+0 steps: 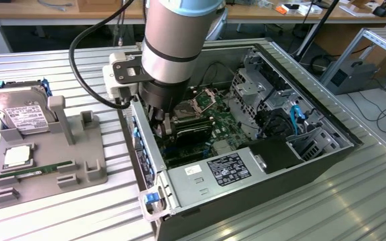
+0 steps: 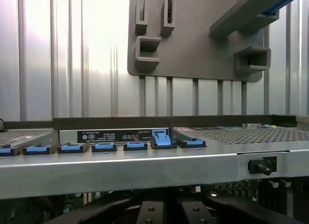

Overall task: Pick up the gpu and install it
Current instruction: 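Press down on the gpu until it lock into place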

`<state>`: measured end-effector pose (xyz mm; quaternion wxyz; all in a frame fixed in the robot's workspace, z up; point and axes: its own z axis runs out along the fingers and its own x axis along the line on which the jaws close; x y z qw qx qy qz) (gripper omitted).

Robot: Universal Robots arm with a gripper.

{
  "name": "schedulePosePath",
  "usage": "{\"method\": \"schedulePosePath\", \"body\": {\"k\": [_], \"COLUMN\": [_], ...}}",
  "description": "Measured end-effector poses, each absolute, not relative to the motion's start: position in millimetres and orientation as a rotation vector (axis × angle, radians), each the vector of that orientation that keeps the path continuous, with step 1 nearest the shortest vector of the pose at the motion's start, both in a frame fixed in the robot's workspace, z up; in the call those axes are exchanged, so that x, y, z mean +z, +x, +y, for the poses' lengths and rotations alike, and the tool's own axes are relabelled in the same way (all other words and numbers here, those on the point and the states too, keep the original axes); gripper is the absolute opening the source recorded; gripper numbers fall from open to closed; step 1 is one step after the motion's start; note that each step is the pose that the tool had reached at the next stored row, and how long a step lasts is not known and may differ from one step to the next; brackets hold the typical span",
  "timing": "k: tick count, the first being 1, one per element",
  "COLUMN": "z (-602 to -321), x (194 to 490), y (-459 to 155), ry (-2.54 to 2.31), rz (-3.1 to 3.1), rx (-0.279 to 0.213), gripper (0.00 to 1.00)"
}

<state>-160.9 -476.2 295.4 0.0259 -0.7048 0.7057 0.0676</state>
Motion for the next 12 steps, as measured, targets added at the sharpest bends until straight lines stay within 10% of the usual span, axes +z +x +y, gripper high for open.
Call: {"method": "schedulePosePath", "body": {"k": [12], "z": [-460.7], "x": [295.1], "y": [-152.2], "ry": [-2.180], "rz": [2.181], "rx": [0.212], "gripper": [0.11]}}
